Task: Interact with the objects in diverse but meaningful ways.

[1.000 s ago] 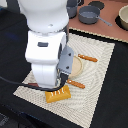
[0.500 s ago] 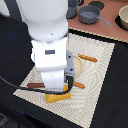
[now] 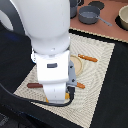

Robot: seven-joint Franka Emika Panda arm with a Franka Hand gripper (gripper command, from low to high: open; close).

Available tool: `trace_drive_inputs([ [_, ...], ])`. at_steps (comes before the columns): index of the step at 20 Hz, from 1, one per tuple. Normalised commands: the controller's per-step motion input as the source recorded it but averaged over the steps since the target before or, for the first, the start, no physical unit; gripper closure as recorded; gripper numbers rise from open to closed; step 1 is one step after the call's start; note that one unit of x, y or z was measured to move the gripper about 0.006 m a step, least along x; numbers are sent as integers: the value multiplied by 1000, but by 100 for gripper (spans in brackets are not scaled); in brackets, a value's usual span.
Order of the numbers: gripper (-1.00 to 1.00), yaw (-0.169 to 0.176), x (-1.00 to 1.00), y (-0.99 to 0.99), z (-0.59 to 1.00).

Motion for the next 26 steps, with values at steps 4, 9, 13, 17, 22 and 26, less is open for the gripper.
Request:
trace_drive_inputs([
  [4,-100,3,301,-155,-252],
  [9,-100,2,305,-150,-217],
  [13,-100,0,439,-116,-51],
  [17,-100,1,445,-6,-46],
  [22,-100,16,311,0,-162],
  [26,-100,13,284,0,-124],
])
